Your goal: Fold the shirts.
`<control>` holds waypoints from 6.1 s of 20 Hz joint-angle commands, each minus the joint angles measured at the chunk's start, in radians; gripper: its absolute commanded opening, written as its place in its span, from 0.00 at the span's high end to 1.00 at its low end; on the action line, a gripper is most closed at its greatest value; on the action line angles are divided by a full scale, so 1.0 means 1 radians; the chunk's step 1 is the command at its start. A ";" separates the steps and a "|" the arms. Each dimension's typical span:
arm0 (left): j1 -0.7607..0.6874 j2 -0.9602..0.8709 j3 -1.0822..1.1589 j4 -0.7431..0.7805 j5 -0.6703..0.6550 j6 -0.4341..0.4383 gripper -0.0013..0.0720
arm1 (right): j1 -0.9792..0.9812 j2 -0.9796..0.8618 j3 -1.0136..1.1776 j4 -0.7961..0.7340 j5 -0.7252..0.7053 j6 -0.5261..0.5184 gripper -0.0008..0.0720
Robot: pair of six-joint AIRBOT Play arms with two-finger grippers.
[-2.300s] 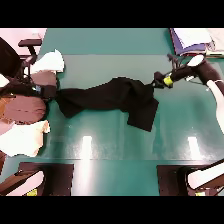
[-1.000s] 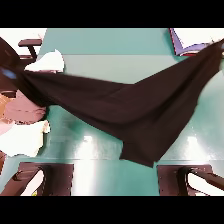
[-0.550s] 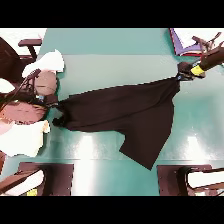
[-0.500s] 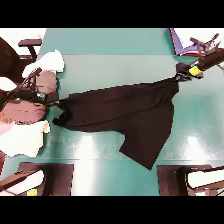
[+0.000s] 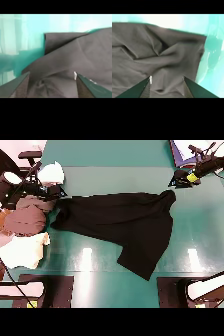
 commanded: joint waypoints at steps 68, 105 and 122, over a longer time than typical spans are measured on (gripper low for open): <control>0.055 0.750 0.885 0.111 -0.063 -0.294 0.94 | -0.019 0.925 0.265 -0.109 -0.056 0.032 0.96; -0.075 -0.155 0.098 0.113 -0.232 -0.091 0.94 | -0.045 0.245 -0.545 -0.097 -0.188 -0.060 0.96; -0.075 0.312 -0.350 0.362 -0.267 -0.217 0.32 | -0.158 0.599 -0.732 0.086 -0.114 -0.083 0.42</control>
